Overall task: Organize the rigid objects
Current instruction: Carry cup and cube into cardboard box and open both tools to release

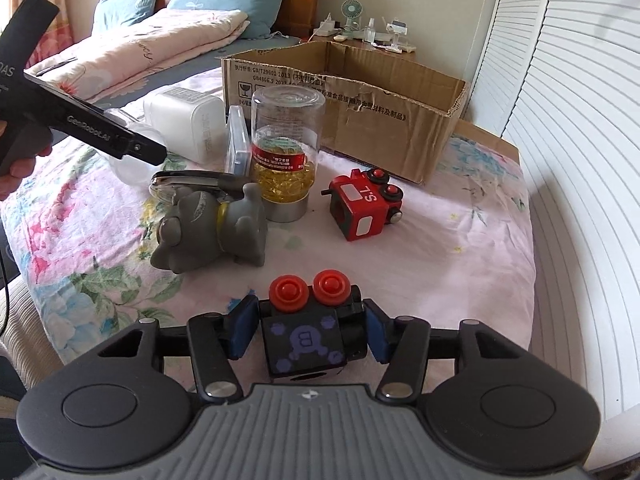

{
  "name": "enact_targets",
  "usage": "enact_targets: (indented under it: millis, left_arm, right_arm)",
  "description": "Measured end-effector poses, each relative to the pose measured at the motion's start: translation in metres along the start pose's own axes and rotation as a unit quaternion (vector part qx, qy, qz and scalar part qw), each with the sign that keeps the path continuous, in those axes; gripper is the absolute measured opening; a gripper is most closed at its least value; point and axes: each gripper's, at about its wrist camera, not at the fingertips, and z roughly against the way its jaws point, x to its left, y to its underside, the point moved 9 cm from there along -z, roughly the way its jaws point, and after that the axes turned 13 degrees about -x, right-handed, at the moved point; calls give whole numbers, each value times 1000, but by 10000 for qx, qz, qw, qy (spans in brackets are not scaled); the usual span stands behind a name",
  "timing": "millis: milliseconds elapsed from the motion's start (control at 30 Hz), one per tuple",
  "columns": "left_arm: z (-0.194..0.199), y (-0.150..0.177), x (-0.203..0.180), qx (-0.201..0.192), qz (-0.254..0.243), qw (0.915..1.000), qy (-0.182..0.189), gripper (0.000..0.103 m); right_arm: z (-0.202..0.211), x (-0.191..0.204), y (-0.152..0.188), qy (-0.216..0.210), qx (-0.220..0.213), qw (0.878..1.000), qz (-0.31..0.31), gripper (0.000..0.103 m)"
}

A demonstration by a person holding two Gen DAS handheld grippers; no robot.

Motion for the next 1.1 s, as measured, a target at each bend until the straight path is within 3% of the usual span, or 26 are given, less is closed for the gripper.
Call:
enact_targets:
  millis: [267, 567, 833, 1100]
  left_arm:
    - [28, -12, -1, 248, -557, 9968, 512, 91]
    - [37, -73, -14, -45, -894, 9915, 941, 91]
    - [1, -142, -34, -475, -1031, 9870, 1140, 91]
    - [-63, -171, -38, -413, -930, 9897, 1005, 91]
  right_arm:
    - [19, -1, -19, 90, -51, 9999, 75, 60]
    - [35, -16, -67, 164, -387, 9991, 17, 60]
    - [30, -34, -117, 246, -694, 9973, 68, 60]
    - [10, -48, -153, 282, -825, 9961, 105, 60]
